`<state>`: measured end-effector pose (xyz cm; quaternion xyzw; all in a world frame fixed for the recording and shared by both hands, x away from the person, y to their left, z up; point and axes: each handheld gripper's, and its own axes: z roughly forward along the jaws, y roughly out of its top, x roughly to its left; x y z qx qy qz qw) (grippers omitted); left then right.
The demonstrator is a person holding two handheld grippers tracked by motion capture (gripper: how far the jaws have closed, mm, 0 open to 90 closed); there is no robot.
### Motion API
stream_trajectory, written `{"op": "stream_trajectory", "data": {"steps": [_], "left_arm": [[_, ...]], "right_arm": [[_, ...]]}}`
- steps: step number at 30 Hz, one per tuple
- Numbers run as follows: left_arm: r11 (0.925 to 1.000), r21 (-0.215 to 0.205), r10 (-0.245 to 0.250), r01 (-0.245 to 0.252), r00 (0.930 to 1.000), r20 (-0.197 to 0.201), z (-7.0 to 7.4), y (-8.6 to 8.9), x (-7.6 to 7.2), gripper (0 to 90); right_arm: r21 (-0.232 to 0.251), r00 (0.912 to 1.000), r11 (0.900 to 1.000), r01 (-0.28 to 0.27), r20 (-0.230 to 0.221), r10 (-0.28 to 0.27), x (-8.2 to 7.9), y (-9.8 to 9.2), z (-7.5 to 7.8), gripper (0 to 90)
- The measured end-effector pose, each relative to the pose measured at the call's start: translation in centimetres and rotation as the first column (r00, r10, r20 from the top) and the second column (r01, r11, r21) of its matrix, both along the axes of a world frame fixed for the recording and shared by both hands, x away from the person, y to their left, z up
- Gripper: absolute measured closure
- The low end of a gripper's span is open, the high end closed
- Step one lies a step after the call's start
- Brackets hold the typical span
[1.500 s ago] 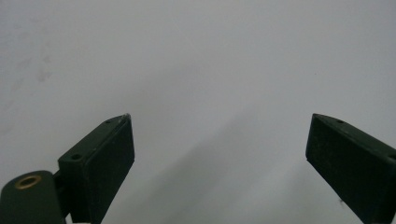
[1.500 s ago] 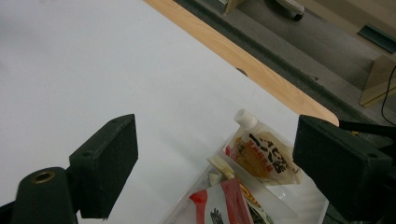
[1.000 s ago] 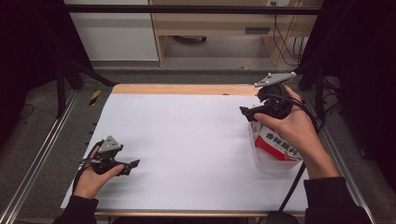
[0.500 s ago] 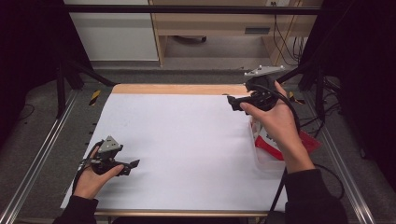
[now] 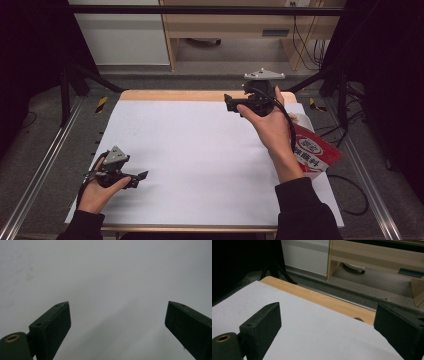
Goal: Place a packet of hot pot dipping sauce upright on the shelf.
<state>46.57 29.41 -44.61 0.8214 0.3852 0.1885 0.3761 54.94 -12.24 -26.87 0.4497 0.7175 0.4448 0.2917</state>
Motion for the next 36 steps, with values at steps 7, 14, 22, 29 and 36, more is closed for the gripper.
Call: {"op": "stream_trajectory", "data": {"steps": [7, 14, 22, 29, 36], "left_arm": [[0.9997, -0.007, 0.023, -0.023, 0.9997, 0.009, -0.2, 0.1, -0.1, 4.7], [0.999, -0.013, 0.044, -0.043, 0.9987, 0.025, -0.1, 0.3, 0.0, 4.7], [0.998, -0.027, 0.057, -0.056, 0.9977, 0.036, -0.1, 0.6, -0.1, 4.8], [0.9975, -0.03, 0.065, -0.063, 0.9968, 0.047, 0.0, 0.8, -0.1, 4.9], [0.997, -0.034, 0.071, -0.07, 0.9962, 0.051, 0.1, 1.0, -0.1, 5.0]], "right_arm": [[0.018, 0.9997, 1.0, 0.023, 0.005, -0.023, 0.0, 0.6, -1.1, 6.2], [0.026, 0.9999, 1.0, 0.0, 0.012, -0.001, -0.6, 1.4, -2.4, 4.5], [0.015, 1.0, 1.0, -0.001, 0.003, 0.001, -1.2, 2.2, -3.8, 4.5], [0.003, 1.0, 1.0, -0.005, 0.001, 0.005, -2.0, 2.6, -4.9, 4.6], [-0.003, 0.9999, 1.0, -0.011, -0.01, 0.011, -3.0, 2.7, -6.1, 5.4]]}}
